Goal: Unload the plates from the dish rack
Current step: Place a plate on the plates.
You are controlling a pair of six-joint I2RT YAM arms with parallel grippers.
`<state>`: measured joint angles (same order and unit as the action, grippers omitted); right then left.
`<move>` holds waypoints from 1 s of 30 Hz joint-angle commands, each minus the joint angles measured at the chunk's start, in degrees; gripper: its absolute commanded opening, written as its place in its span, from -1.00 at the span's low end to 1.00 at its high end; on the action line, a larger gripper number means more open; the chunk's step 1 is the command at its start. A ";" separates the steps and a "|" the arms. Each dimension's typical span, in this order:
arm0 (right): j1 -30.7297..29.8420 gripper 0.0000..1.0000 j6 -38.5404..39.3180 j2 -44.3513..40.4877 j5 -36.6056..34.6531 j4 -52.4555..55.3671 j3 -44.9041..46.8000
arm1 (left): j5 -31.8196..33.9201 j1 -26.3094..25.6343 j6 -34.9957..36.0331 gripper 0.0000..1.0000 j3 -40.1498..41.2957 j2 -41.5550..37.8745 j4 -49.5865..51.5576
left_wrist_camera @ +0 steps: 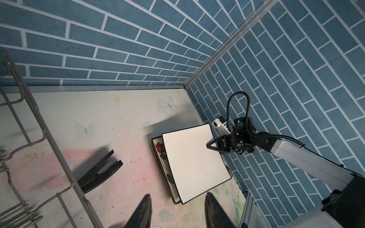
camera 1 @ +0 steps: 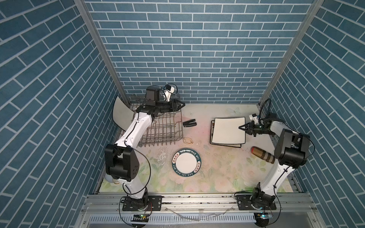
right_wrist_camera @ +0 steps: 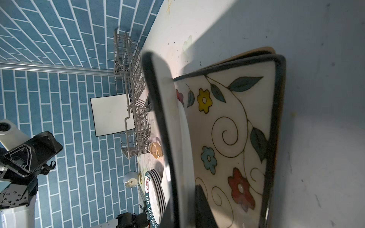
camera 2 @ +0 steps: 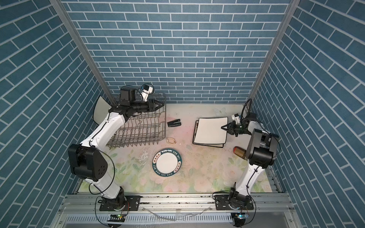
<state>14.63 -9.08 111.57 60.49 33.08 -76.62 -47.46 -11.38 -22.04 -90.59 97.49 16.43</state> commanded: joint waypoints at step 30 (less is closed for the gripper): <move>-0.14 -0.76 8.00 6.24 1.69 9.84 -7.69 | 0.75 0.21 0.52 -0.09 0.97 -0.44 0.80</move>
<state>14.63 -5.43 117.23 59.96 38.70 -81.01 -46.52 -11.38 -22.04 -90.17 97.49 16.45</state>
